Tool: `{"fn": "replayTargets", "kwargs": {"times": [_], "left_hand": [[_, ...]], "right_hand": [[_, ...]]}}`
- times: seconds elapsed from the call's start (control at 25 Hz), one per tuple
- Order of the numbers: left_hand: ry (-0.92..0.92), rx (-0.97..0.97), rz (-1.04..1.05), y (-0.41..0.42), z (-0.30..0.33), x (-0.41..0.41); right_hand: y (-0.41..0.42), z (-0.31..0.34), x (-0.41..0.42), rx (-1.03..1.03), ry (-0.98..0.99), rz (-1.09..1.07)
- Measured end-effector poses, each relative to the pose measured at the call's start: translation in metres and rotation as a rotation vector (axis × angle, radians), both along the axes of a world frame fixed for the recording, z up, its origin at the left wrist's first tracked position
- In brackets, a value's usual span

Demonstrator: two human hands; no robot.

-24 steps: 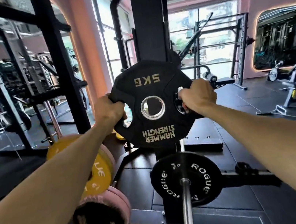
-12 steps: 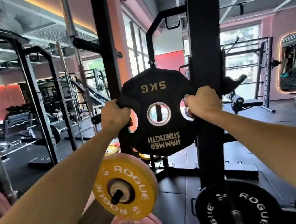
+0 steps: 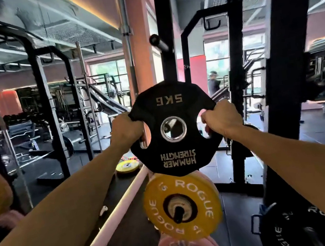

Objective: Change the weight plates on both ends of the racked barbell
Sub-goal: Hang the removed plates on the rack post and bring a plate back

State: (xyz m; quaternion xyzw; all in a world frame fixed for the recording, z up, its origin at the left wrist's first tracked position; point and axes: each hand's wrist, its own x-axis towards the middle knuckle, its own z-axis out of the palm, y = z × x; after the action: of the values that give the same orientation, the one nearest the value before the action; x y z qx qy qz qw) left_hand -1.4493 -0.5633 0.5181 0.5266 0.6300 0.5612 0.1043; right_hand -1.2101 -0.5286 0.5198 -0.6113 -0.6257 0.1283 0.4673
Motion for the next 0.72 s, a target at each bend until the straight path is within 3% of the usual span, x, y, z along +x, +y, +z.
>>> {"fn": "replayTargets", "kwargs": {"times": [0.4, 0.72], "left_hand": [[0.045, 0.033, 0.003, 0.052, 0.051, -0.072], [0.125, 0.188, -0.037, 0.131, 0.137, -0.072]], "right_hand": [[0.043, 0.052, -0.073, 0.054, -0.009, -0.021], [0.124, 0.129, -0.071, 0.280, 0.036, -0.119]]}}
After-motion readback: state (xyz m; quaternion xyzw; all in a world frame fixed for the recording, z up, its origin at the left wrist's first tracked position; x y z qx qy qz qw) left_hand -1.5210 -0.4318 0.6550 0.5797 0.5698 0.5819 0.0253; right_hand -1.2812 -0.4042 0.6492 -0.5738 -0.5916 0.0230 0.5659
